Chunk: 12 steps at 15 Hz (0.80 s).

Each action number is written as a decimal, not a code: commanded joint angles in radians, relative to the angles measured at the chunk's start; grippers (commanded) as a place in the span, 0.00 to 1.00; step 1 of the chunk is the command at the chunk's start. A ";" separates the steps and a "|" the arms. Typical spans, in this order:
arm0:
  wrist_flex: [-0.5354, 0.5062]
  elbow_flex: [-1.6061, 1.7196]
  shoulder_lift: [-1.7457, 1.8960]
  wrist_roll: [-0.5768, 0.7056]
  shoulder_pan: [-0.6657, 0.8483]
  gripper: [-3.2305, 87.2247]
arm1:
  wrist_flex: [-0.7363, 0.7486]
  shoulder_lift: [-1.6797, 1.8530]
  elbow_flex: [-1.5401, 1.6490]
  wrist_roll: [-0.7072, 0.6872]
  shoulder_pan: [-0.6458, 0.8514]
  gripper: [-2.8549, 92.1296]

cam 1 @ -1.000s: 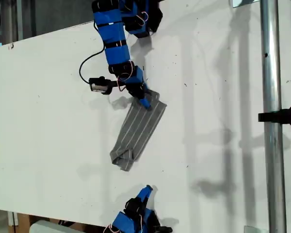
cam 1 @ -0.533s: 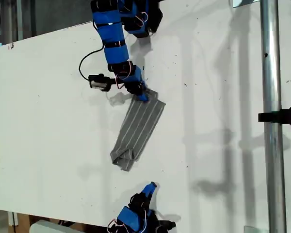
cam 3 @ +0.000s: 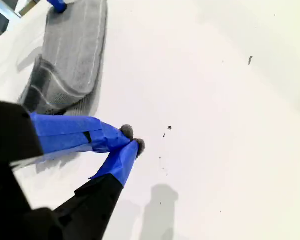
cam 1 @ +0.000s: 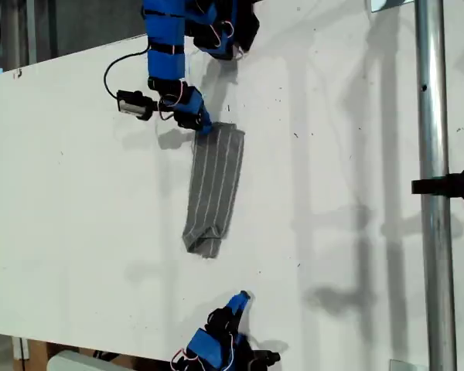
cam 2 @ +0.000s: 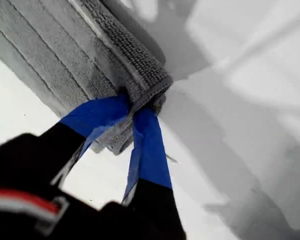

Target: Grasp corners of a towel and fold twice.

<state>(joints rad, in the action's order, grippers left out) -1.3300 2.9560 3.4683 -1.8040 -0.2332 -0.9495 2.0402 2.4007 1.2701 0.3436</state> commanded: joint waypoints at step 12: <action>0.009 0.002 0.006 0.023 -0.003 0.01 | -0.652 0.540 -0.462 0.109 -0.152 0.50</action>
<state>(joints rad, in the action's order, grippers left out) -1.3300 2.9621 3.4683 -1.7779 -0.2332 -1.5125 2.6338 2.0877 1.3698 0.1994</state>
